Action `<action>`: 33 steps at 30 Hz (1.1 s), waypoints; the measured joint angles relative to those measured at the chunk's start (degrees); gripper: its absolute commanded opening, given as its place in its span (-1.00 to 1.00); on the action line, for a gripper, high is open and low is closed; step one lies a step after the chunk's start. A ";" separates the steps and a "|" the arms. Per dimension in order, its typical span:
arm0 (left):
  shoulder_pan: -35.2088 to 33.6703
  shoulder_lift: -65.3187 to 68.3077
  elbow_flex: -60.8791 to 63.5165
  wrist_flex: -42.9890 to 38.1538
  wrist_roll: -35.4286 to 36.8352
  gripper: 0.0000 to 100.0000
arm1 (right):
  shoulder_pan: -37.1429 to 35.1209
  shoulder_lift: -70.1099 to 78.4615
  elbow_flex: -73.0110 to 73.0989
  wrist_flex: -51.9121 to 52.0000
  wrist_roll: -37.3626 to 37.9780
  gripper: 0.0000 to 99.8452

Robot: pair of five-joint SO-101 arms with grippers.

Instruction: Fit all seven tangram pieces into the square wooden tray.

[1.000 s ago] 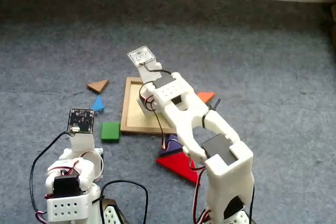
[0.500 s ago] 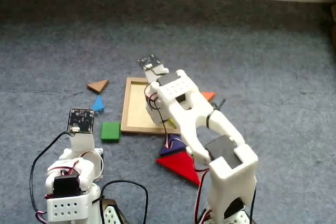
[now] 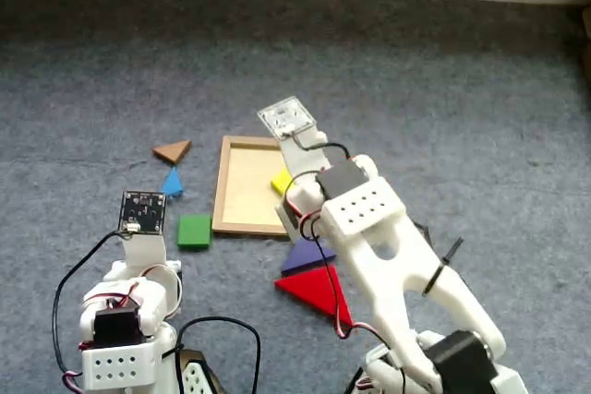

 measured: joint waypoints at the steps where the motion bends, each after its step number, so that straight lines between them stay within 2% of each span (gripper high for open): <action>1: 0.00 0.00 0.00 0.00 0.00 -0.95 | 0.00 -1.85 2.02 0.00 0.00 -0.98; 5: 0.00 0.00 0.00 0.00 0.00 -0.95 | 0.00 -6.33 7.74 0.00 0.00 -0.91; 10: 0.00 0.00 0.00 0.00 0.00 -0.95 | -2.02 -7.30 12.75 0.00 0.00 -0.54; 13: 0.00 0.00 0.00 0.00 0.00 -0.95 | -5.10 -7.47 15.38 0.00 0.00 -0.40; 19: 0.00 0.00 0.00 0.00 0.00 -0.95 | -10.02 -7.47 21.98 -4.31 0.00 -0.38; 25: 0.00 0.00 0.00 0.00 0.00 -0.95 | -10.29 -7.47 25.85 -10.99 0.00 -0.38; 33: 0.00 0.00 0.00 0.00 0.00 -0.95 | -10.73 -7.56 27.16 -12.40 -0.09 -0.38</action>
